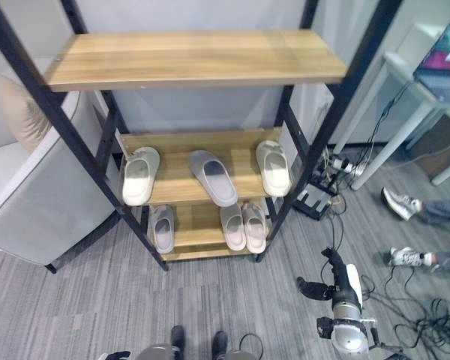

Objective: Arrange the slippers neatly on the shoe rack.

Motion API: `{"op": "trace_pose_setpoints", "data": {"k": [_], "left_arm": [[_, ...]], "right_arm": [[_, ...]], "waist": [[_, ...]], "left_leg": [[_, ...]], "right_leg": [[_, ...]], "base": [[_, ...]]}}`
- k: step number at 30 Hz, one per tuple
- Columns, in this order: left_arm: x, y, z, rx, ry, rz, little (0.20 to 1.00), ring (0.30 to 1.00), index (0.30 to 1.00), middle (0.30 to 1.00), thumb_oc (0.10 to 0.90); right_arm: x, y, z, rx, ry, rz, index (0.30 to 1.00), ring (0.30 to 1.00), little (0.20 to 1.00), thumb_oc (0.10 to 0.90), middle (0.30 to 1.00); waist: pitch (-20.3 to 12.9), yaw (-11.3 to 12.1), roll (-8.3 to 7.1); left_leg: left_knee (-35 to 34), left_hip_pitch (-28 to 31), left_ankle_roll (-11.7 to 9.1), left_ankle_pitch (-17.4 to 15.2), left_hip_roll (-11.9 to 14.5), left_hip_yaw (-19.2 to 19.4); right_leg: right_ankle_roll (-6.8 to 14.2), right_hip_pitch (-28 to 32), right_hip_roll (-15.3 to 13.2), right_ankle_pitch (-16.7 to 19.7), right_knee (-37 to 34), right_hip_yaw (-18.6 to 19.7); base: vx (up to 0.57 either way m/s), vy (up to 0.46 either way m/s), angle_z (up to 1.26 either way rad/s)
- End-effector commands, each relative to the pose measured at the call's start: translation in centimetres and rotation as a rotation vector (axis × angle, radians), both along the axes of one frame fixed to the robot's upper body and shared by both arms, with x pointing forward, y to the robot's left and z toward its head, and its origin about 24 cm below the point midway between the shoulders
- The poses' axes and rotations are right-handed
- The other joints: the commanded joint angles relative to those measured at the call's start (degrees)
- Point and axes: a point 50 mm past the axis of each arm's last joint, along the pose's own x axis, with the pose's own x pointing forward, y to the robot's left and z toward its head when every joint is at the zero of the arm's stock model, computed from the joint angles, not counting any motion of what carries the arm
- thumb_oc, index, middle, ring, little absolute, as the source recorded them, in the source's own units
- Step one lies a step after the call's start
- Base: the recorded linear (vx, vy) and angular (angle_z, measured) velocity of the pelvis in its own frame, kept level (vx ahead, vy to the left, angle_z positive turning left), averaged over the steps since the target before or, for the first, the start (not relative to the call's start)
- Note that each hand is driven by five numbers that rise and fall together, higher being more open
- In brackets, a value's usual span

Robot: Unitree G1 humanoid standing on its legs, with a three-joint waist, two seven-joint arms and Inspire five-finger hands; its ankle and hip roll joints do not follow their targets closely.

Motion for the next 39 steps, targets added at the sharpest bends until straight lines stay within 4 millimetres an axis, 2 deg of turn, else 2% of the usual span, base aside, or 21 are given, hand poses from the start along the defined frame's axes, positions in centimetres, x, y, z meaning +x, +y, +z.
{"op": "trace_pose_setpoints", "data": {"k": [1, 3, 5, 6, 8, 14, 15, 16, 17, 19, 22, 24, 26, 27, 28, 29, 30, 32, 34, 36, 39], "left_arm": [[2.2, -1.0, 0.1, -0.021, -0.055, -0.036, 0.9, 0.9, 0.9, 0.9, 0.8], [-0.4, 0.2, -0.2, 0.015, 0.043, 0.016, 0.9, 0.9, 0.9, 0.9, 0.8], [-0.4, 0.5, -0.2, 0.021, 0.044, 0.028, 0.9, 0.9, 0.9, 0.9, 0.8], [0.1, 1.0, 0.1, 0.026, 0.013, 0.046, 0.9, 0.9, 0.9, 0.9, 0.8], [0.1, 1.1, 0.1, 0.027, 0.013, 0.046, 0.9, 0.9, 0.9, 0.9, 0.8], [2.8, 1.1, 0.8, 0.016, -0.094, 0.005, 0.9, 0.9, 0.9, 0.9, 0.8], [3.9, 1.0, 1.2, 0.012, -0.136, -0.023, 0.9, 0.9, 0.9, 0.9, 0.8], [3.9, 1.0, 1.2, 0.012, -0.136, -0.023, 0.9, 0.9, 0.9, 0.9, 0.8], [4.7, 1.1, 1.5, 0.016, -0.156, -0.048, 0.9, 0.9, 0.9, 0.9, 0.8], [5.1, 1.1, 1.6, 0.022, -0.163, -0.055, 0.9, 0.9, 0.9, 0.9, 0.8], [5.1, 1.3, 1.6, 0.026, -0.154, -0.054, 0.9, 0.9, 0.9, 0.9, 0.8], [4.9, 1.3, 1.5, 0.036, -0.137, -0.07, 0.9, 0.9, 0.9, 0.9, 0.8], [5.1, 1.2, 1.5, 0.037, -0.14, -0.081, 0.9, 0.9, 0.9, 0.9, 0.8], [5.1, 1.0, 1.5, 0.038, -0.145, -0.089, 0.9, 0.9, 0.9, 0.9, 0.8], [5.1, 0.8, 1.5, 0.034, -0.155, -0.104, 0.9, 0.9, 0.9, 0.9, 0.8], [5.2, 0.6, 1.5, 0.03, -0.159, -0.113, 0.9, 0.9, 0.9, 0.9, 0.8], [5.2, 0.3, 1.5, 0.026, -0.169, -0.122, 0.9, 0.9, 0.9, 0.9, 0.8], [4.8, 0.3, 1.3, 0.026, -0.157, -0.104, 0.9, 0.9, 0.9, 0.9, 0.8], [4.1, 0.4, 1.0, 0.035, -0.124, -0.103, 0.9, 0.9, 0.9, 0.9, 0.8], [3.9, 0.5, 1.0, 0.038, -0.108, -0.11, 0.9, 0.9, 0.9, 0.9, 0.8], [1.7, 0.6, 0.4, 0.044, -0.024, -0.09, 0.9, 0.9, 0.9, 0.9, 0.8]], "right_arm": [[2.6, 0.9, 5.5, -0.048, -0.295, 0.088, 0.9, 0.9, 0.9, 0.8, 0.9], [3.4, 1.7, 7.2, -0.021, -0.386, 0.14, 0.9, 0.9, 0.9, 0.8, 0.9], [3.7, 2.1, 7.6, -0.013, -0.403, 0.162, 0.9, 0.9, 0.9, 0.8, 0.9], [4.0, 3.2, 9.0, 0.03, -0.465, 0.246, 0.9, 0.9, 0.9, 0.8, 0.9], [3.9, 3.2, 9.0, 0.03, -0.464, 0.246, 0.9, 0.9, 0.9, 0.8, 0.9], [4.5, 5.2, 11.8, 0.012, -0.553, 0.413, 0.9, 0.9, 0.9, 0.8, 0.9], [5.1, 6.5, 13.2, 0.009, -0.608, 0.484, 0.9, 0.9, 0.9, 0.8, 0.9], [5.2, 6.5, 13.2, 0.009, -0.609, 0.484, 0.9, 0.9, 0.9, 0.8, 0.9], [5.8, 8.2, 15.1, 0.003, -0.687, 0.574, 0.9, 0.9, 0.9, 0.8, 0.9], [5.8, 8.8, 16.3, -0.024, -0.734, 0.609, 0.9, 0.9, 0.9, 0.8, 0.9], [5.9, 9.3, 17.1, -0.033, -0.769, 0.63, 0.9, 0.9, 0.9, 0.8, 0.9], [5.7, 9.4, 17.5, -0.036, -0.797, 0.627, 0.9, 0.9, 0.9, 0.8, 0.9], [5.5, 9.2, 17.8, -0.045, -0.81, 0.616, 0.9, 0.9, 0.9, 0.8, 0.9], [5.2, 8.9, 17.8, -0.054, -0.814, 0.602, 0.9, 0.9, 0.9, 0.8, 0.9], [4.9, 8.2, 18.0, -0.061, -0.825, 0.57, 0.9, 0.9, 0.9, 0.8, 0.9], [4.7, 8.0, 18.2, -0.07, -0.835, 0.561, 0.9, 0.9, 0.9, 0.8, 0.9], [4.8, 7.5, 18.6, -0.114, -0.839, 0.548, 0.9, 0.9, 0.9, 0.8, 0.9], [4.9, 7.1, 19.1, -0.128, -0.863, 0.522, 0.9, 0.9, 0.9, 0.8, 0.9], [5.1, 6.5, 19.5, -0.119, -0.89, 0.471, 0.9, 0.9, 0.9, 0.8, 0.9], [5.2, 6.3, 19.5, -0.11, -0.894, 0.452, 0.9, 0.9, 0.9, 0.8, 0.9], [4.8, 5.1, 19.0, -0.136, -0.86, 0.409, 0.9, 0.9, 0.9, 0.8, 0.9]], "waist": [[-1.18, -0.03, 0.65], [-2.38, 0.15, 0.55], [-2.42, 0.29, 0.5], [-2.58, 0.56, 0.26], [-2.56, 0.61, 0.24], [-2.19, 1.76, -1.13], [-1.43, 2.7, -2.04], [-1.41, 2.74, -2.07], [0.16, 3.36, -1.97], [0.75, 3.09, -1.69], [1.21, 2.24, -2.23], [1.24, 2.3, -2.75], [1.04, 2.13, -2.6], [0.65, 1.88, -2.42], [0.5, 1.83, -2.26], [1.01, 1.54, -2.02], [2.11, 1.52, -1.42], [2.3, 1.86, -1.1], [2.05, 2.97, -1.13], [1.84, 3.35, -1.24], [-0.33, 2.66, -1.66]], "left_leg": [[3.02, -0.99, 1.16, -1.4, -0.61, -3.68], [1.44, 1.2, 2.49, -1.96, -2.12, -5.56], [1.26, 1.73, 2.79, -2.12, -2.37, -5.5], [1.54, 2.77, 3.64, -3.04, -2.87, -5.3], [1.58, 2.8, 3.66, -3.08, -2.88, -5.25], [2.02, 2.84, 5.1, -4.69, -3.62, -4.82], [2.43, 3.26, 6.1, -5.5, -4.08, -4.64], [2.47, 3.19, 6.15, -5.49, -4.11, -4.55], [2.73, 4.42, 6.86, -5.84, -3.89, -5.24], [2.16, 5.67, 6.88, -5.81, -3.77, -6.21], [1.23, 7.38, 6.53, -6.05, -4.46, -7.33], [2.43, 6.78, 5.93, -6.33, -5.22, -8.03], [2.72, 6.28, 5.3, -6.33, -5.51, -8.67], [3.09, 5.48, 4.38, -6.27, -5.66, -8.9], [6.8, 3.3, 2.46, -6.82, -5.8, -7.99], [10.64, 1.23, 1.37, -6.95, -5.11, -7.09], [14.4, -1.85, 0.08, -6.05, -2.59, -4.39], [11.74, -3.29, 0.29, -5.54, -0.15, -3.34], [6.99, -5.32, -0.05, -1.43, 1.5, -5.02], [5.02, -5.73, -0.16, -0.05, 1.33, -6.11], [3.02, -4.0, 0.4, -0.37, -0.06, -6.73]], "right_leg": [[4.82, 5.7, -6.04, -7.68, 3.63, 4.69], [5.42, 5.81, -6.77, -8.23, 5.84, 5.69], [5.62, 5.66, -7.03, -8.3, 6.68, 6.15], [6.25, 5.41, -7.85, -7.97, 8.09, 6.96], [6.27, 5.41, -7.86, -8.0, 8.14, 7.01], [7.91, 3.89, -8.64, -7.14, 10.52, 7.51], [9.79, 1.28, -9.72, -3.19, 15.63, 7.12], [9.86, 1.13, -9.76, -3.2, 15.78, 7.23], [10.18, -1.61, -9.82, -0.6, 21.94, 6.87], [9.19, -3.79, -8.07, -1.89, 22.79, 6.83], [7.66, -6.15, -4.35, -3.89, 18.2, 6.55], [7.17, -3.81, -4.51, -4.85, 12.42, 5.93], [6.59, -2.92, -4.03, -5.17, 10.75, 6.11], [6.16, -1.99, -3.66, -5.31, 8.67, 6.26], [5.31, 0.18, -4.31, -5.51, 5.46, 5.19], [4.74, 1.1, -4.77, -5.69, 4.65, 4.32], [3.85, 3.01, -5.14, -6.53, 3.31, 3.14], [4.07, 4.18, -5.52, -7.21, 2.41, 2.58], [4.2, 5.21, -5.31, -7.8, 1.83, 2.82], [4.04, 5.69, -5.36, -8.3, 1.68, 3.02], [4.73, 6.47, -6.39, -9.28, 3.57, 3.75]], "base": [[0.18, 0.109, -0.33], [0.29, 0.236, 0.17], [0.2, 0.203, -0.11], [0.16, 0.179, -0.58], [0.12, 0.137, -0.35], [0.07, 0.127, -0.15], [0.03, 0.102, -0.01], [0.04, 0.157, -0.15], [0.03, 0.07, -0.14], [0.05, 0.041, 0.01], [0.08, -0.045, 0.34], [0.07, -0.087, 0.28], [0.03, -0.072, 0.57], [0.04, -0.082, 0.96], [0.03, -0.09, 0.96], [0.0, -0.01, 0.81], [-0.01, 0.067, 0.83], [0.06, 0.11, 0.64], [0.19, 0.116, 0.16], [0.15, 0.085, -0.09], [0.33, 0.268, -0.1]]}}
